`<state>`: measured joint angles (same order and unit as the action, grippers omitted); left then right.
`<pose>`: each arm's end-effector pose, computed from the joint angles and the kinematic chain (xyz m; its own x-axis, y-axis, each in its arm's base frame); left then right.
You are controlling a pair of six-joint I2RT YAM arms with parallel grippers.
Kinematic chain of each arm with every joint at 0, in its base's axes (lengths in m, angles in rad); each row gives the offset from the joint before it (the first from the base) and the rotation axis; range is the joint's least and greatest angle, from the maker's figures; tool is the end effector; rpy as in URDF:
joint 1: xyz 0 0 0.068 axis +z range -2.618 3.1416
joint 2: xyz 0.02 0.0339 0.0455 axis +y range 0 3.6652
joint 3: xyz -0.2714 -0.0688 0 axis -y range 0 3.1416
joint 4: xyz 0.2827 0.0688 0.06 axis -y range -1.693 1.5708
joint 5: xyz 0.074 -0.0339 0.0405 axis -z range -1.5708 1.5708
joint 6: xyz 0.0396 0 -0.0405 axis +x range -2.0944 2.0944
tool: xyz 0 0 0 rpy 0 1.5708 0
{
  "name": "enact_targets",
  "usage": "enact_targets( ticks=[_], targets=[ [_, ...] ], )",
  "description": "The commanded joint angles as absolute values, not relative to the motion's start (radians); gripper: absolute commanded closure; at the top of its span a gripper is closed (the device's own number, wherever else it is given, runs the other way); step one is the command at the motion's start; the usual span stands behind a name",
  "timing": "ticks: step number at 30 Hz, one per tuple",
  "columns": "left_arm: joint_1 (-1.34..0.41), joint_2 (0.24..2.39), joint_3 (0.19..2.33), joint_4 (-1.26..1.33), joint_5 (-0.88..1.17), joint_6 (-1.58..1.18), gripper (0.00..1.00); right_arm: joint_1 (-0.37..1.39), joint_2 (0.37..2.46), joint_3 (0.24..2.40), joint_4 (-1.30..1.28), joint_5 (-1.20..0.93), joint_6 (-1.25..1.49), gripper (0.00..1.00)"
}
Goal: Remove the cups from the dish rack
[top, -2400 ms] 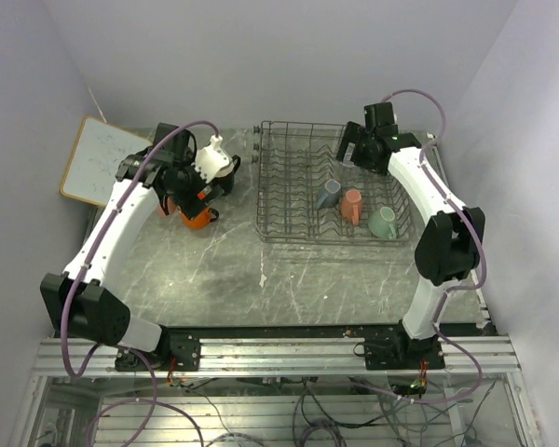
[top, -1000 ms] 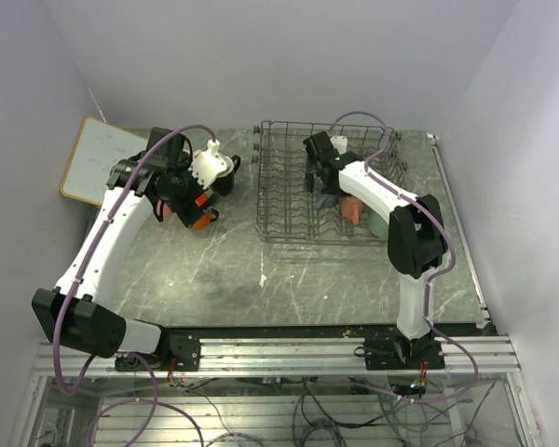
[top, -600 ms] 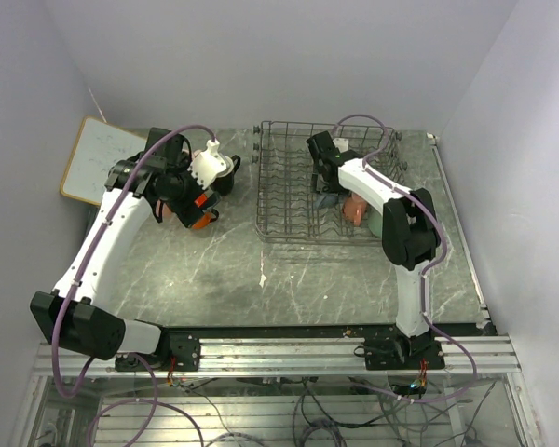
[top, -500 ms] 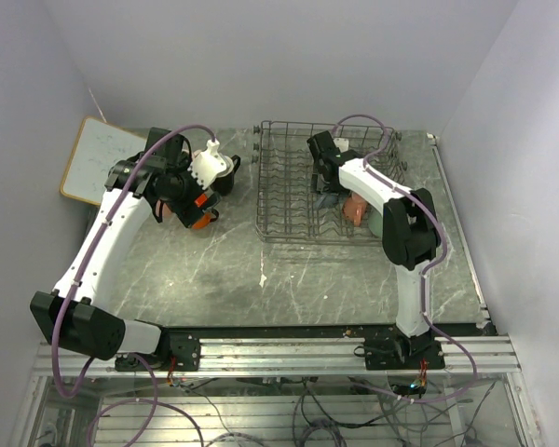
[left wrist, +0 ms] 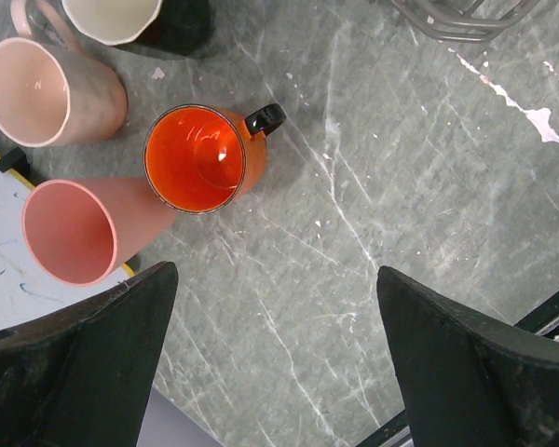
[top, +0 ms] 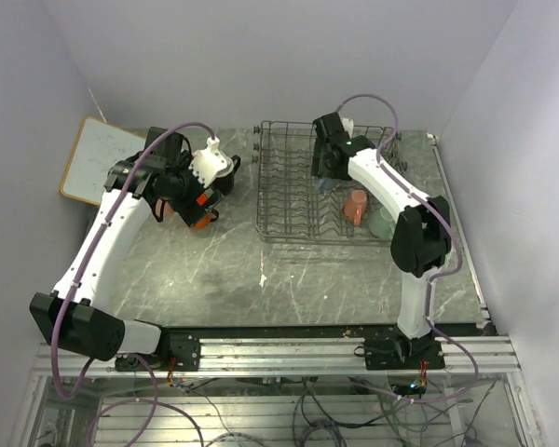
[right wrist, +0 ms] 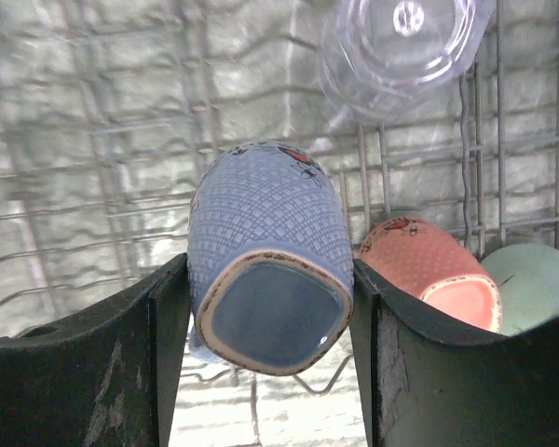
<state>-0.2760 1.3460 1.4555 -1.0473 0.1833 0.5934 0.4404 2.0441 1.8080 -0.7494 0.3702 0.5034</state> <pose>0.2874 -0.0889 0.3775 -0.4353 0.6947 -0.5726 0.7419 0.6371 0.2090 0.4529 0.1976 0.2548 -0.7650 0.1367 -0.6294 0.1740 0.9847 0.0023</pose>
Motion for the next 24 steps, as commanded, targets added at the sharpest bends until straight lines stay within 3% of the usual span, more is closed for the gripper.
enact_targets(
  ticks=[1, 12, 24],
  targets=[
    [-0.279, 1.303, 1.478, -1.006, 0.257, 0.583, 0.01, 0.439, 1.934, 1.887, -0.766, 0.322, 0.481, 1.00],
    [-0.278, 1.025, 1.257, -0.660, 0.555, 0.768, 0.01, 0.438, 1.739, 1.788, -0.692, -0.295, 0.508, 1.00],
    [-0.278, 0.987, 1.191, -0.508, 0.742, 0.714, 0.00, 0.453, 1.513, 1.356, -0.070, -0.921, 0.857, 1.00]
  ],
)
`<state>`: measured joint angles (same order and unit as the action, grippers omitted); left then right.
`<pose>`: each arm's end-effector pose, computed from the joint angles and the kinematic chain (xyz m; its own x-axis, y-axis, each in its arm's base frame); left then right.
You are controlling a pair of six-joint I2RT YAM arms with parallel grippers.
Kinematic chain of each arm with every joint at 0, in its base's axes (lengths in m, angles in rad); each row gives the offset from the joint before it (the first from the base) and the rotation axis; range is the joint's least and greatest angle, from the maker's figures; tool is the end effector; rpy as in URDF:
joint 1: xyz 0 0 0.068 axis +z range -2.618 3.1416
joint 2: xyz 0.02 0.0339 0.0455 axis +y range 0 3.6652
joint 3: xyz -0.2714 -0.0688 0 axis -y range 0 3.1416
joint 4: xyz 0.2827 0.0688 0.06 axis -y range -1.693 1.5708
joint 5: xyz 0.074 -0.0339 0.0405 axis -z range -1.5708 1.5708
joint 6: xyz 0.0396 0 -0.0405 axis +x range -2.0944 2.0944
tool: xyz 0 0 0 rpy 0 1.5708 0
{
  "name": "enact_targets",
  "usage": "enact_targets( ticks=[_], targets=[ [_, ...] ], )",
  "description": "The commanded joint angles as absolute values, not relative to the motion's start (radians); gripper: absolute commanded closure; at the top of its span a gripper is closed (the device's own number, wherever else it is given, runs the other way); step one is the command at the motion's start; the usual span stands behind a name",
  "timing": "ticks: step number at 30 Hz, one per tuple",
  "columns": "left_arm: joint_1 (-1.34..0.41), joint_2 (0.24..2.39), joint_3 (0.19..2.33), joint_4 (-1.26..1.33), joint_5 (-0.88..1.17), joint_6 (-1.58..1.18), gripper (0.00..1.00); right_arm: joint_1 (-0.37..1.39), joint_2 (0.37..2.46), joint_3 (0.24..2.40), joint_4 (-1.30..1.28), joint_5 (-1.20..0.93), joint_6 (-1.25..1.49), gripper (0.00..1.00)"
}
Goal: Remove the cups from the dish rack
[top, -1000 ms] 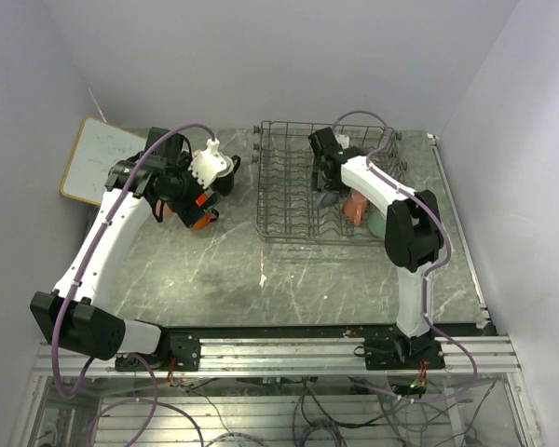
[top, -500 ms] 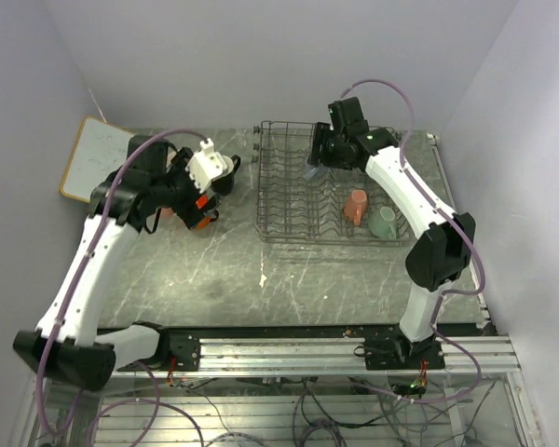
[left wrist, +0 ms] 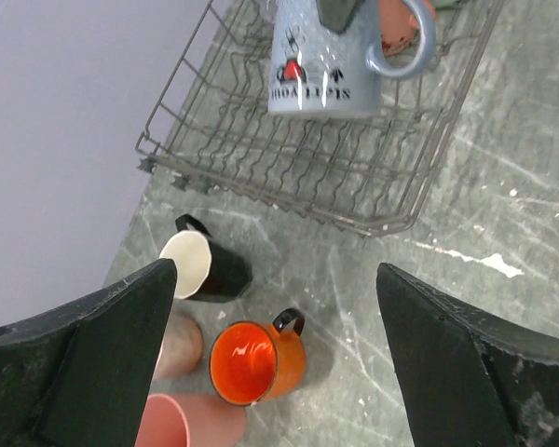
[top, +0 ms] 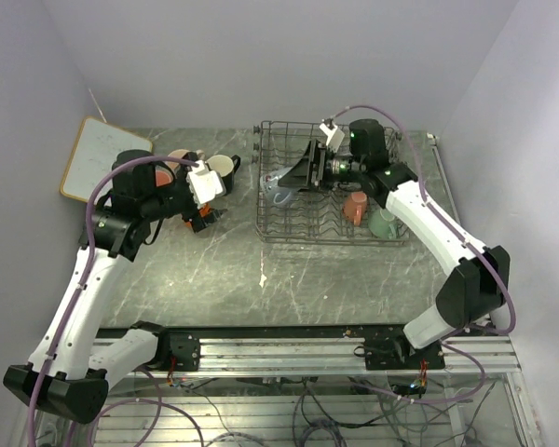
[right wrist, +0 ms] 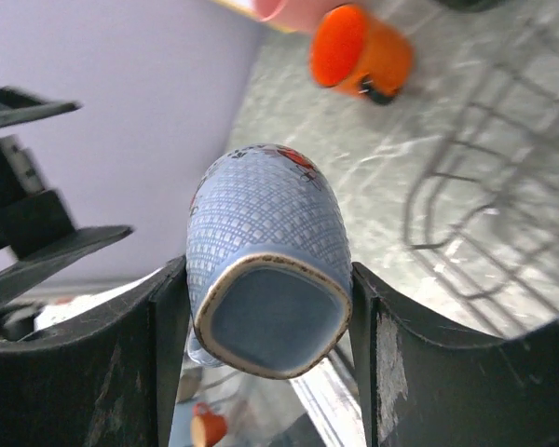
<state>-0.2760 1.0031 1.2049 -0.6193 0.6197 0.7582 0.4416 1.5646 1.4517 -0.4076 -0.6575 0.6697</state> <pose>0.2209 -0.0865 0.4147 0.2205 0.5193 -0.8256 0.8002 0.3877 0.4576 0.3489 0.1917 0.3603 -0.8600 0.1369 -0.4915 -0.3619 0.5153 0.7768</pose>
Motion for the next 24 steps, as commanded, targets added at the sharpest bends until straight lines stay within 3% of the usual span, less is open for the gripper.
enact_targets(
  ticks=[1, 9, 18, 24],
  targets=[
    [-0.277, 0.985, 1.191, -0.493, 0.754, 0.681, 0.00, 0.460, 1.506, 1.327, -0.011, -0.953, 0.894, 1.00],
    [-0.279, 0.982, 1.216, -0.405, 0.841, 0.507, 0.03, 0.542, 1.500, 1.153, 0.578, -1.032, 1.293, 1.00],
    [-0.279, 0.942, 1.234, -0.351, 0.886, 0.387, 0.06, 0.608, 1.529, 1.099, 0.937, -0.988, 1.569, 1.00],
    [-0.279, 0.947, 1.256, -0.314, 0.923, 0.296, 0.21, 0.666, 1.547, 1.105, 0.988, -0.942, 1.597, 1.00]
  ],
)
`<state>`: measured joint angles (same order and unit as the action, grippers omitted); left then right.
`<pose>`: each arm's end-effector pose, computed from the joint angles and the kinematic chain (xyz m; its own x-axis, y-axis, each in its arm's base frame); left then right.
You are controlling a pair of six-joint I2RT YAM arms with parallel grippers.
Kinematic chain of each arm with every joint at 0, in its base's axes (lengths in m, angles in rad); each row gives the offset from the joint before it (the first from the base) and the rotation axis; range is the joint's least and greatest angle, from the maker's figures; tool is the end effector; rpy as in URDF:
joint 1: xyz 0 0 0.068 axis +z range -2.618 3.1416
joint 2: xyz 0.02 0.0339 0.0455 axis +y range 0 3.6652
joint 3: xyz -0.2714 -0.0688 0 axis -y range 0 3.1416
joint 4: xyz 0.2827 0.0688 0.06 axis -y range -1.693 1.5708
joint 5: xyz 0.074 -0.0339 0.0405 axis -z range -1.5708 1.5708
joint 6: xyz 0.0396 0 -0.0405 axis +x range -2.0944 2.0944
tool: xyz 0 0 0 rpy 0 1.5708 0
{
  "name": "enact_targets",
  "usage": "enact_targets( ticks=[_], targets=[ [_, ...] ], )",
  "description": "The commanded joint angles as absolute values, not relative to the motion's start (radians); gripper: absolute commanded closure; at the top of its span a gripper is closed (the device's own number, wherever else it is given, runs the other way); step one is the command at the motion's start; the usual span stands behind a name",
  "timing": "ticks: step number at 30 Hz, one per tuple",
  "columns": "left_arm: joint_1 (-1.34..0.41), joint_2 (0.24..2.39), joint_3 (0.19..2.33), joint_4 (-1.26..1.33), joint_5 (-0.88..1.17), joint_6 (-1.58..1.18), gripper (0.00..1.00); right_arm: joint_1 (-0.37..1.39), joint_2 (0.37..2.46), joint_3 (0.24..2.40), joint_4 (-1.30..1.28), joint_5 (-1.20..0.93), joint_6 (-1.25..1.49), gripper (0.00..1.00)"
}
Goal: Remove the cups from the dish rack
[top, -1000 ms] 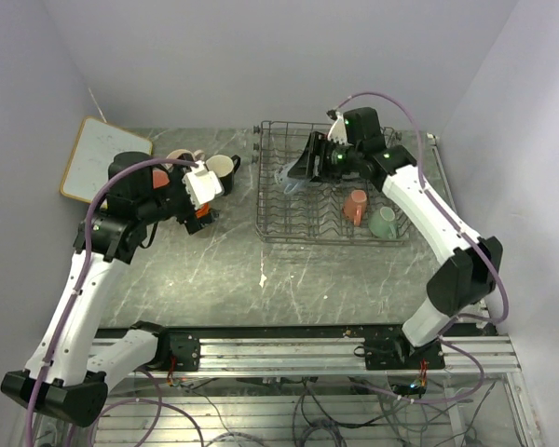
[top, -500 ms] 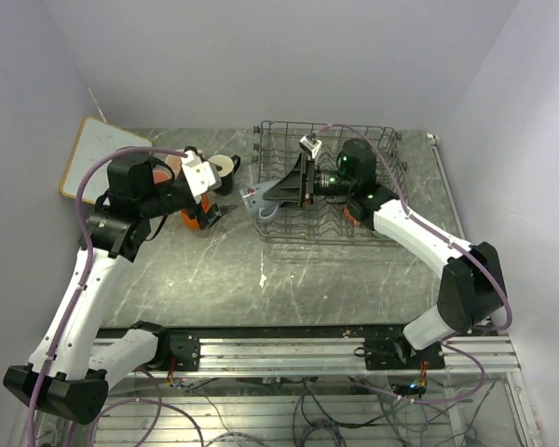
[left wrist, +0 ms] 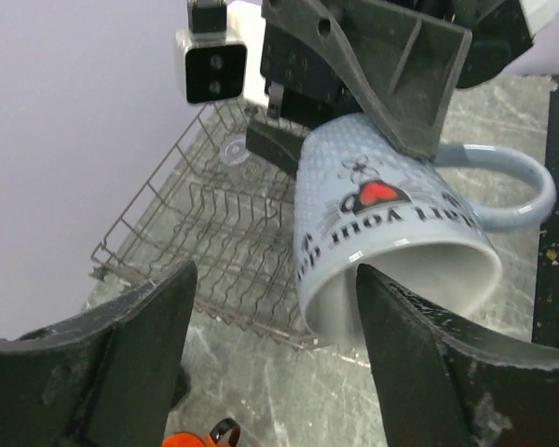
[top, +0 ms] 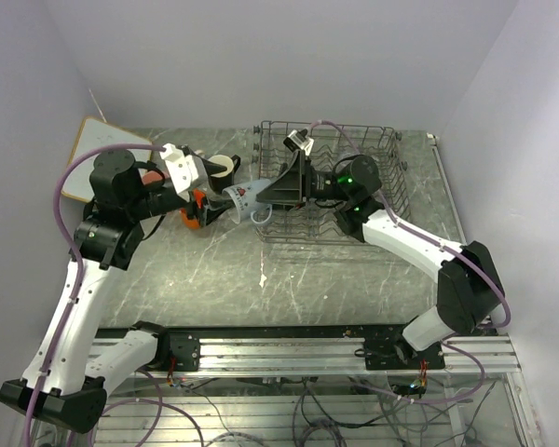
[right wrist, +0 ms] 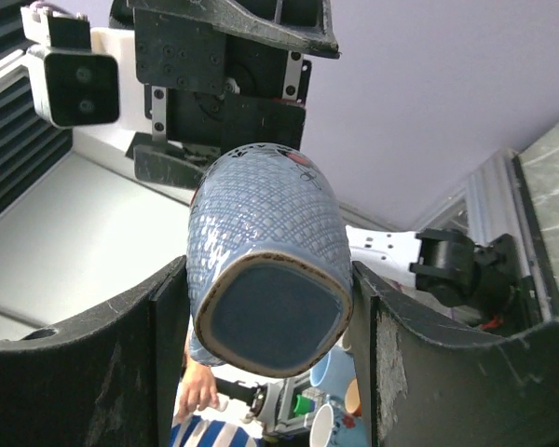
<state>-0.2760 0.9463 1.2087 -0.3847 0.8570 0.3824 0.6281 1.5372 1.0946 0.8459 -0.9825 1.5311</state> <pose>0.2015 -0.0882 0.4528 0.2270 0.1896 -0.9553 0.8790 0.3823 0.2848 0.2884 0.2501 0.3556 -0.9319 0.0086 -0.3627 -0.3548 -0.2305 0.9061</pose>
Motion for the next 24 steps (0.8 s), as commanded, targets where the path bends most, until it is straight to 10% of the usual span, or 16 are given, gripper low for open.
enact_targets(
  ticks=[1, 10, 16, 24],
  targets=[
    [-0.279, 0.951, 1.258, -0.309, 0.933, 0.281, 0.25, 0.675, 1.553, 1.113, 0.996, -0.933, 1.600, 1.00],
    [-0.279, 0.950, 1.248, -0.334, 0.898, 0.254, 0.92, 0.713, 1.610, 1.152, 1.036, -0.853, 1.636, 1.00],
    [-0.279, 0.998, 1.293, -0.554, 0.798, 0.381, 0.93, 0.675, 1.600, 1.142, 0.882, -0.861, 1.544, 0.32],
    [-0.280, 1.235, 1.388, -0.911, 0.435, 0.594, 0.93, 0.466, 1.479, 1.195, 0.050, -0.758, 1.101, 0.01]
  ],
)
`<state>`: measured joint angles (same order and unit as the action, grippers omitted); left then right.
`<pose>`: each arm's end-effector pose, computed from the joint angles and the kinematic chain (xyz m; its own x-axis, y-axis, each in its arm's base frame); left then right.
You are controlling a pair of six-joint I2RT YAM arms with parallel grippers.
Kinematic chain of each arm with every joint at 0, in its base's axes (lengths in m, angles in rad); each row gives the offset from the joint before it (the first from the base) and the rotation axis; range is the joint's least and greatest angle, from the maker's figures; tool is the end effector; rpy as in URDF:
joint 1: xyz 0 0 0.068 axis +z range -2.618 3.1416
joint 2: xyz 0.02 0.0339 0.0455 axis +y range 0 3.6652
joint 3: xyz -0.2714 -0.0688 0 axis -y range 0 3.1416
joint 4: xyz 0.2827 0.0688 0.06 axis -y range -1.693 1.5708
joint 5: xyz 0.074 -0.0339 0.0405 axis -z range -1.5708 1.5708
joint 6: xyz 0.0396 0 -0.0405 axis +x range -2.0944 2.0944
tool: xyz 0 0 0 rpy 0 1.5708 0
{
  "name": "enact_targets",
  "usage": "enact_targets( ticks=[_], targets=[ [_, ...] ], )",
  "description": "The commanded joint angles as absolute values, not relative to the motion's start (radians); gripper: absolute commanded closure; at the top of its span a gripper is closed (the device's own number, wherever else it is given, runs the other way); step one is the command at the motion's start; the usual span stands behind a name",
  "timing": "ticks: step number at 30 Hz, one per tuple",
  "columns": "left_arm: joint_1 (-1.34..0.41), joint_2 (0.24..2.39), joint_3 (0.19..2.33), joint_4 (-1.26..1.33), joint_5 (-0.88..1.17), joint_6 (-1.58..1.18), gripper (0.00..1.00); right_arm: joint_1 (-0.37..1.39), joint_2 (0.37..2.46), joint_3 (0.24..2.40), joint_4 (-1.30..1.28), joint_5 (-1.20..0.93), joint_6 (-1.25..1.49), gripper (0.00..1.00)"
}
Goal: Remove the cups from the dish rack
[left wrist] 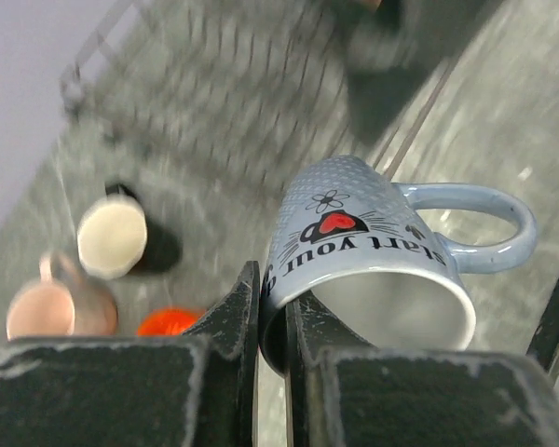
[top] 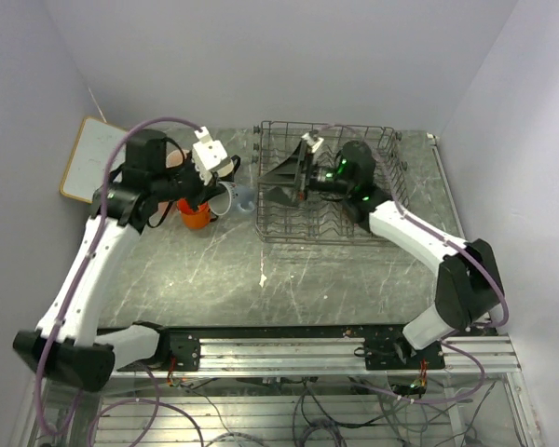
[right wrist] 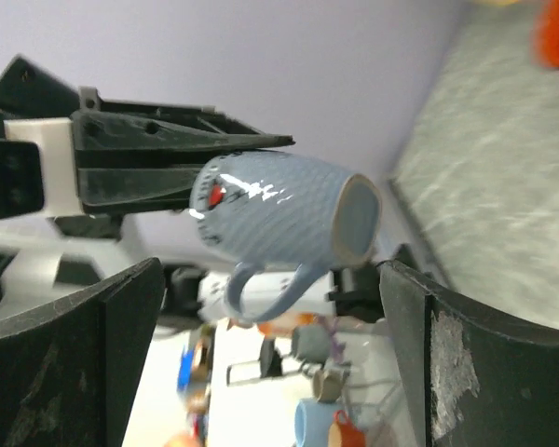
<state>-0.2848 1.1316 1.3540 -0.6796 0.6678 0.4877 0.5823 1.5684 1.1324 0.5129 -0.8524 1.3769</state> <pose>0.2440 -0.0970 0.4336 -0.0210 0.3895 -0.9208 0.8645 0.4697 0.1790 0.3183 0.2453 0.3276 -0.9580 0.1425 -0.2489 -0.2535 -0.0151 0.9672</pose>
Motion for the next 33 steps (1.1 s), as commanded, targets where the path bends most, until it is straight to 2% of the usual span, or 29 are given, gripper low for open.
enact_targets(
  ticks=[1, 5, 11, 20, 33],
  targets=[
    [-0.281, 1.264, 1.392, -0.920, 0.405, 0.590, 0.93, 0.431, 1.467, 1.200, -0.029, -0.727, 1.058, 0.00],
    [-0.302, 1.360, 1.403, -0.908, 0.317, 0.574, 0.93, 0.312, 1.433, 1.243, -0.278, -0.592, 0.884, 0.00],
    [-0.362, 1.504, 1.446, -0.853, 0.196, 0.551, 0.93, 0.218, 1.387, 1.280, -0.431, -0.487, 0.775, 0.00],
    [-0.436, 1.684, 1.494, -0.790, 0.074, 0.638, 0.93, 0.156, 1.344, 1.290, -0.495, -0.458, 0.728, 0.00],
    [-0.436, 1.888, 1.615, -0.827, 0.037, 0.800, 0.93, 0.100, 1.313, 1.264, -0.508, -0.495, 0.716, 0.00]
  ],
)
